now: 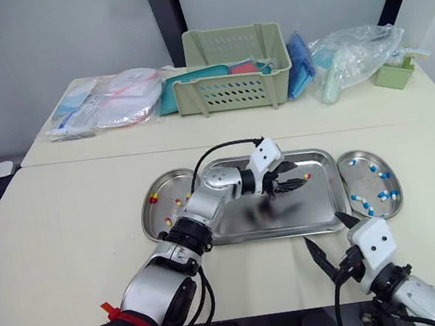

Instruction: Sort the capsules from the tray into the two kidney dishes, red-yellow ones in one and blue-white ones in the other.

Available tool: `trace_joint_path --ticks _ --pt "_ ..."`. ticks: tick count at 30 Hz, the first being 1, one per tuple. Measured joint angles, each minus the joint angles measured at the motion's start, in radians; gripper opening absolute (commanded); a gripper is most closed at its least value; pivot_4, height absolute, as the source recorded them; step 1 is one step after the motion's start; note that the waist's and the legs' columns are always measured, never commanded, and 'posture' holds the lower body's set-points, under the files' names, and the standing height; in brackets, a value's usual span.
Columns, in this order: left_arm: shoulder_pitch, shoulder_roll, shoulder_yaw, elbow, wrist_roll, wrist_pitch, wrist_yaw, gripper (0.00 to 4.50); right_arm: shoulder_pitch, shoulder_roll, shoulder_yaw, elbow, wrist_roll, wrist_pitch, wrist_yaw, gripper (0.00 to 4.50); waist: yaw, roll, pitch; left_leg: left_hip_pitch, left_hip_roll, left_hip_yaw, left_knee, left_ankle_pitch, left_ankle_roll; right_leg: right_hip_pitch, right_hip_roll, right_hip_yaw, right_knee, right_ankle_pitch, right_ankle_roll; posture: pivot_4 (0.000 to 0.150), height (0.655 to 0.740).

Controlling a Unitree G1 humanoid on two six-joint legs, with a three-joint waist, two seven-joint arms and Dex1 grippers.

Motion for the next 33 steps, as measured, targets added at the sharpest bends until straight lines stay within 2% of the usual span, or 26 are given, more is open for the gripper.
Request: trace_joint_path --ticks 15,20,25,27,30,33 --pt "-0.033 -0.033 -0.006 0.079 0.015 -0.018 0.041 2.51 0.002 0.023 -0.017 -0.001 -0.013 -0.004 -0.037 4.5 0.0 0.0 0.0 0.0 0.0 0.0 0.0 0.0 0.0 0.0 0.0 0.0 0.0 0.0 0.0 0.15 0.74" --pt "-0.006 0.014 0.005 0.002 -0.015 -0.015 -0.006 2.51 0.02 0.021 -0.037 -0.022 0.001 -0.003 -0.029 4.5 -0.004 0.0 0.0 0.0 0.0 0.0 0.0 0.0 0.0 -0.001 0.0 0.001 0.0 0.0 0.0 0.15 0.74" --pt "0.199 0.286 0.091 -0.455 -0.138 0.181 -0.134 2.51 0.082 -0.082 -0.225 -0.029 0.1 -0.002 0.086 4.5 -0.026 0.003 -0.002 0.003 0.002 0.002 -0.003 0.0 0.0 0.0 0.001 0.002 0.0 0.0 0.0 0.15 0.74" --pt "0.325 0.414 0.161 -0.659 -0.208 0.305 -0.149 2.51 0.092 -0.146 -0.325 0.002 0.156 -0.001 0.163 4.5 -0.025 0.004 -0.002 0.002 0.002 0.001 -0.002 0.0 0.0 0.001 0.0 0.002 0.0 0.0 0.0 0.15 0.74" --pt "0.505 0.552 0.288 -0.908 -0.31 0.456 -0.142 2.51 0.088 -0.251 -0.481 0.098 0.227 -0.003 0.295 4.5 -0.014 0.004 -0.002 0.003 0.002 0.001 -0.002 0.0 0.0 0.002 0.0 0.001 -0.001 0.0 0.0 0.15 0.74" --pt "0.667 0.641 0.42 -1.018 -0.358 0.517 -0.118 2.51 0.078 -0.33 -0.575 0.201 0.262 -0.001 0.395 4.5 0.0 0.004 -0.002 0.003 0.002 0.002 -0.002 0.0 0.0 0.003 0.0 0.002 -0.001 0.0 0.0 0.15 0.74"
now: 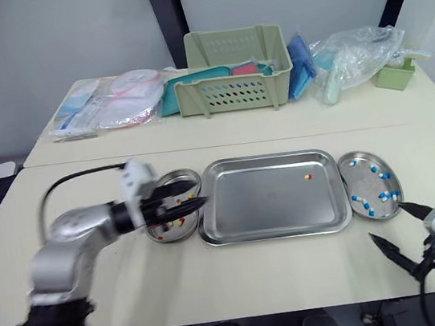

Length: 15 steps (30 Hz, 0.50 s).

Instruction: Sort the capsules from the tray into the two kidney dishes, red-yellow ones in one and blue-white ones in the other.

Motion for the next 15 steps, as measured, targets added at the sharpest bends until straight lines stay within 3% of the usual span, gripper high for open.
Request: trace_joint_path --ticks 1,4,8,15 --pt "0.053 0.022 0.045 -0.018 -0.013 0.014 0.004 2.51 -0.006 -0.023 -0.022 0.027 0.003 0.002 0.028 4.5 0.0 0.0 0.0 0.0 0.0 0.0 0.0 0.0 0.0 0.0 0.0 0.0 0.0 0.0 0.0 0.15 0.74" --pt "0.232 0.082 0.206 -0.024 -0.047 0.029 0.009 3.09 -0.026 -0.107 -0.085 0.129 0.006 0.008 0.122 4.5 0.001 -0.001 0.001 0.0 0.0 0.0 -0.001 0.0 0.0 0.0 0.0 0.0 0.0 0.0 0.0 0.15 0.74" --pt "0.441 0.128 0.351 0.036 -0.053 -0.05 -0.041 4.35 -0.061 -0.205 -0.115 0.292 -0.005 0.009 0.235 4.5 0.002 -0.002 0.001 0.0 0.0 0.002 -0.001 0.0 0.0 0.0 -0.001 0.001 -0.001 0.0 0.0 0.15 0.74" --pt "0.571 0.125 0.394 0.154 -0.047 -0.164 -0.036 4.47 -0.105 -0.25 -0.134 0.472 -0.052 -0.012 0.334 4.5 0.004 -0.003 0.001 0.0 0.0 0.001 -0.001 0.0 0.0 0.0 -0.001 0.0 -0.001 0.0 0.0 0.15 0.74"
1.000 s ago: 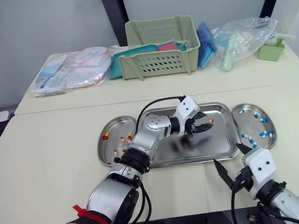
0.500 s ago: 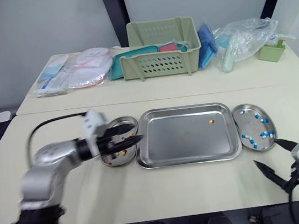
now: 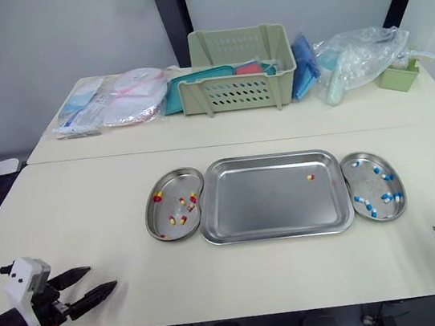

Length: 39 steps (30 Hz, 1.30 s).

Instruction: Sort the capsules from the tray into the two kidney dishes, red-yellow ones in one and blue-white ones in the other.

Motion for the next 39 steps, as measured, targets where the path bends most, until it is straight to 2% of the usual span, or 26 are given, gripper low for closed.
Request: trace_joint_path --ticks 11,15,19,24,31,34,39 --pt "0.097 -0.11 0.026 -0.087 -0.003 -0.056 0.137 4.47 -0.022 0.001 -0.007 0.22 -0.085 -0.145 0.045 4.5 -0.005 0.0 0.0 0.0 0.0 0.001 -0.001 0.0 0.0 0.0 0.0 0.001 0.0 0.0 0.0 0.15 0.74" --pt "0.114 -0.121 0.026 -0.128 -0.012 -0.07 0.162 4.47 -0.015 0.02 -0.001 0.227 -0.106 -0.178 0.043 4.5 -0.005 0.0 0.0 0.0 0.0 0.001 -0.001 0.0 0.0 0.0 0.0 0.001 0.0 0.0 0.0 0.15 0.74" --pt "0.099 -0.098 0.024 -0.11 -0.012 -0.099 0.152 4.47 0.028 0.083 0.003 0.12 -0.101 -0.166 0.034 4.5 -0.004 0.0 0.0 0.0 0.0 0.001 -0.001 0.0 0.0 0.0 0.0 0.001 0.0 0.0 0.0 0.15 0.74" --pt "0.057 -0.081 0.02 -0.089 -0.013 -0.11 0.161 4.47 0.094 0.218 0.024 -0.138 -0.044 -0.099 -0.027 4.5 -0.004 0.0 -0.001 0.0 0.001 0.0 -0.001 0.0 0.0 0.0 0.0 0.0 0.0 0.0 0.0 0.15 0.74" --pt "0.048 -0.097 -0.032 -0.112 -0.027 -0.109 0.172 4.47 0.127 0.427 0.194 -0.458 -0.011 -0.056 -0.203 4.5 -0.004 0.0 -0.001 0.0 0.001 0.0 -0.001 0.0 0.0 -0.001 0.0 0.0 0.0 0.0 0.0 0.15 0.74" --pt "0.062 -0.111 -0.056 -0.184 -0.045 -0.094 0.184 4.47 0.118 0.484 0.279 -0.483 -0.036 -0.063 -0.266 4.5 -0.003 -0.001 -0.002 0.0 0.001 0.0 -0.001 0.0 0.0 -0.001 0.0 0.001 0.0 0.0 0.0 0.15 0.74" --pt "0.049 -0.109 -0.093 -0.27 -0.085 -0.068 0.173 4.47 0.126 0.496 0.317 -0.512 -0.06 -0.069 -0.321 4.5 -0.003 -0.001 -0.002 0.0 0.001 0.0 -0.001 0.0 0.0 -0.001 0.0 0.0 0.0 0.0 0.0 0.15 0.74"
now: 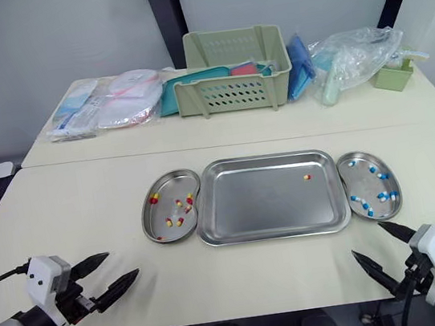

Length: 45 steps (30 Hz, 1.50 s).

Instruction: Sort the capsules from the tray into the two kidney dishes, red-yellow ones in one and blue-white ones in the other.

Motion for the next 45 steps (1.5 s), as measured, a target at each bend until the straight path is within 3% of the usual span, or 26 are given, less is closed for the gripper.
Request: trace_joint_path --ticks 10,21,29,41,45 --pt "-0.36 0.001 -0.293 -0.094 -0.027 0.126 0.058 4.47 0.003 0.038 0.073 -0.072 -0.005 -0.005 -0.08 4.5 0.001 0.0 -0.001 0.0 0.0 -0.001 0.0 0.0 0.0 0.0 0.0 0.0 0.0 0.0 0.0 0.15 0.74" --pt "-0.668 -0.198 -0.63 0.044 0.107 0.178 0.196 4.47 0.072 0.105 0.178 -0.029 -0.117 -0.148 -0.128 4.5 0.0 0.001 -0.001 0.0 -0.001 0.0 0.001 0.0 0.0 0.0 0.0 0.0 0.001 0.0 0.0 0.15 0.74" --pt "-0.938 -0.407 -0.82 0.368 0.242 0.126 0.205 4.47 0.083 0.122 0.224 -0.018 -0.143 -0.184 -0.168 4.5 -0.002 0.001 -0.001 -0.001 -0.002 -0.001 0.001 0.0 0.0 -0.001 0.0 0.0 0.001 0.0 0.0 0.15 0.74" --pt "-1.202 -0.62 -0.846 0.951 0.378 -0.136 0.158 4.47 0.069 0.16 0.297 -0.05 -0.155 -0.162 -0.28 4.5 0.0 0.001 0.0 -0.002 -0.002 -0.001 0.001 0.0 0.0 -0.001 0.0 -0.001 0.001 0.0 0.0 0.15 0.74" --pt "-1.257 -0.657 -0.843 1.1 0.413 -0.228 0.138 3.56 0.07 0.163 0.322 -0.068 -0.163 -0.146 -0.31 4.5 -0.001 0.0 0.0 -0.002 -0.002 -0.001 0.001 0.0 0.0 -0.001 0.0 -0.001 0.001 0.0 0.001 0.15 0.74"
